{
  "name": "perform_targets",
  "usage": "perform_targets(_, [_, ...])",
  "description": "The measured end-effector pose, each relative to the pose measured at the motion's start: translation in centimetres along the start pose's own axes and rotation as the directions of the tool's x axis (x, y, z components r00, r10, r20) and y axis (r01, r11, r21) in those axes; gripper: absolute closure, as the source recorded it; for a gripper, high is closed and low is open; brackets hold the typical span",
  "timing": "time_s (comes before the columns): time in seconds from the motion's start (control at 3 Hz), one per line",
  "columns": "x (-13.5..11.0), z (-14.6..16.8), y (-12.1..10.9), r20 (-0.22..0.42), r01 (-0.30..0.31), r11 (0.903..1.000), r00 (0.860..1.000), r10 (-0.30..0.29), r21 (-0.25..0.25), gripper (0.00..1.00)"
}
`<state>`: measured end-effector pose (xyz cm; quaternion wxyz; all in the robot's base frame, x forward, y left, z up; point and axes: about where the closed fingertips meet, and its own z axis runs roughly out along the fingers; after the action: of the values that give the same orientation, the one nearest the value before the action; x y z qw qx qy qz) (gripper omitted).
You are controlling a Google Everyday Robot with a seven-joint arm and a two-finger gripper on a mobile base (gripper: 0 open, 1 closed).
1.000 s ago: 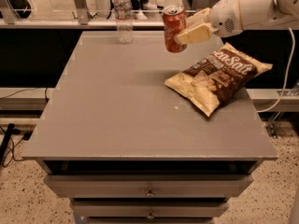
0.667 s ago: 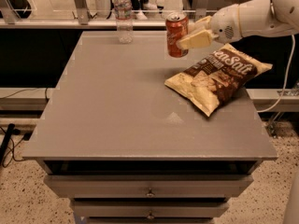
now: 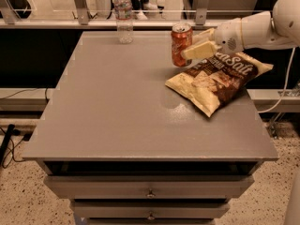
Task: Move coke can near brown chip bag
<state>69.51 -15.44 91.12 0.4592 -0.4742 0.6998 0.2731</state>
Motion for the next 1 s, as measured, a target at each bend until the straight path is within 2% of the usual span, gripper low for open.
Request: perform_targets(1.0, [2.8,1.4,1.1,0.000,-0.019,0.9981,1.000,0.019,-0.059,0.05])
